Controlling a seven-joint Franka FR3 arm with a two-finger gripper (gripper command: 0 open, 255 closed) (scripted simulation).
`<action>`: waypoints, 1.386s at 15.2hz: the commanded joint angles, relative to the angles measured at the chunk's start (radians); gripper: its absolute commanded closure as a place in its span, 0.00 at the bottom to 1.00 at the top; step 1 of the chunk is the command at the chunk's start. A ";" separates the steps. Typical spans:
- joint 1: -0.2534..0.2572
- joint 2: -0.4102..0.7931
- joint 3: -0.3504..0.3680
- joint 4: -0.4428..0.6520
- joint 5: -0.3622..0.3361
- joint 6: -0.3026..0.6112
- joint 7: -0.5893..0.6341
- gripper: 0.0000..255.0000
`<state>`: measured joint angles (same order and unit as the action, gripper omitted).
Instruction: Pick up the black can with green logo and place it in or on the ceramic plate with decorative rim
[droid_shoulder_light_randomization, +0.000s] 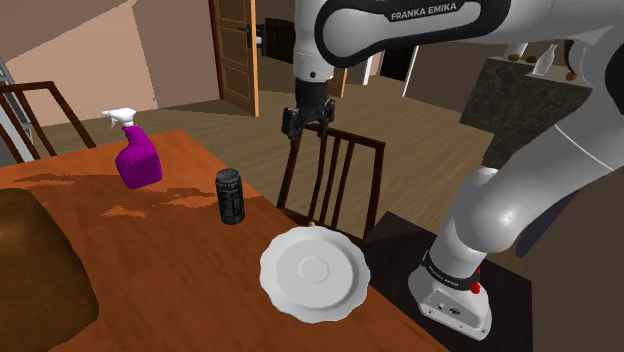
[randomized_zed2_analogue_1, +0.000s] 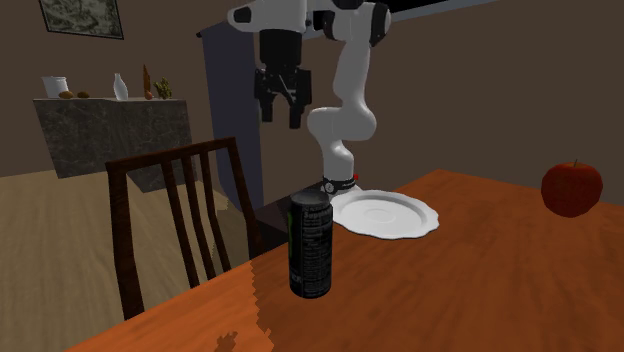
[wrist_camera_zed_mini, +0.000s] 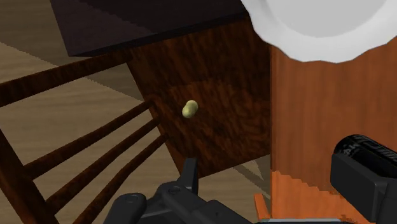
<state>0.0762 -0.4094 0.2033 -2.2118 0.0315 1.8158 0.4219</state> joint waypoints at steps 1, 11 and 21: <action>0.007 0.063 0.028 0.038 0.006 0.024 0.041 0.00; 0.051 0.408 0.135 0.295 -0.033 0.101 0.239 0.00; 0.087 0.578 0.157 0.390 -0.081 0.167 0.321 0.00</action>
<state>0.1618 0.1634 0.3594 -1.8140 -0.0474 1.9701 0.7398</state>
